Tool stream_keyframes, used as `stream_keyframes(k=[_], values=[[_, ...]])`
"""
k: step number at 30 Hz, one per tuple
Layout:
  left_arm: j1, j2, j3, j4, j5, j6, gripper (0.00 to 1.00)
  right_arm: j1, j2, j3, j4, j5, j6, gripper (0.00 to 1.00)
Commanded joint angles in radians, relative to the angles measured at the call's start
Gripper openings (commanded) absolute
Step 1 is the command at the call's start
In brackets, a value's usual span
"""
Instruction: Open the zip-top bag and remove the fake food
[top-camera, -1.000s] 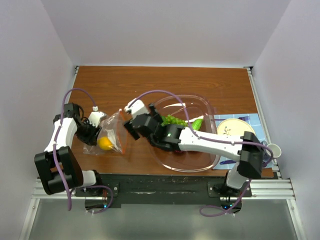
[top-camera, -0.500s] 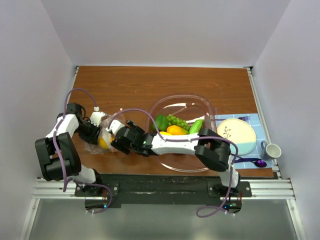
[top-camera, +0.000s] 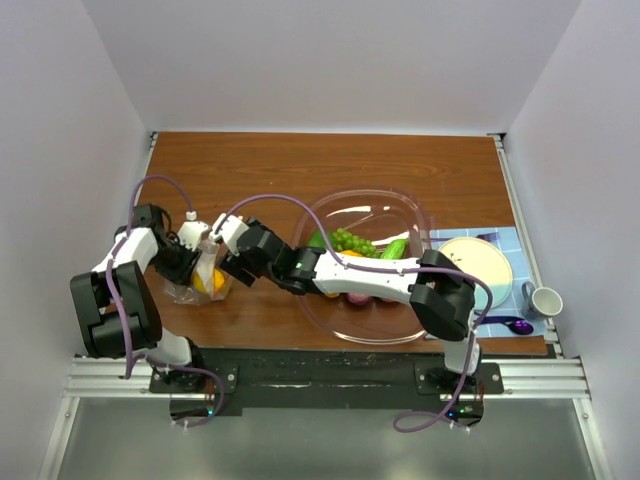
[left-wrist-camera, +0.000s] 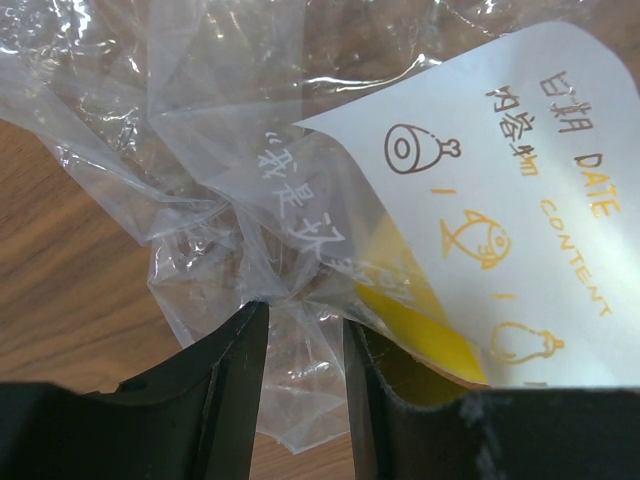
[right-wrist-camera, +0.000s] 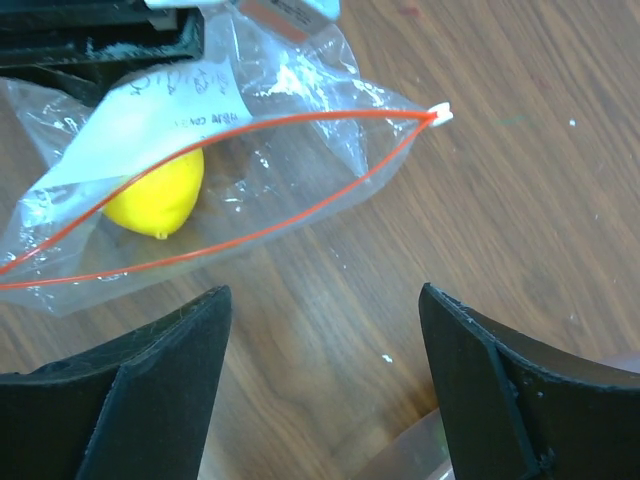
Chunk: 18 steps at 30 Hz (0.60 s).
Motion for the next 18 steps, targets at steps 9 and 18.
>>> stream_keyframes(k=[9,18], values=[[0.005,-0.059,0.063,-0.015,0.011,0.004,0.41,-0.017,0.142,0.239,-0.044,-0.062,-0.042,0.74],[0.003,-0.068,0.067,-0.007,0.011,0.003,0.41,-0.023,0.143,0.139,-0.013,-0.059,-0.014,0.71]])
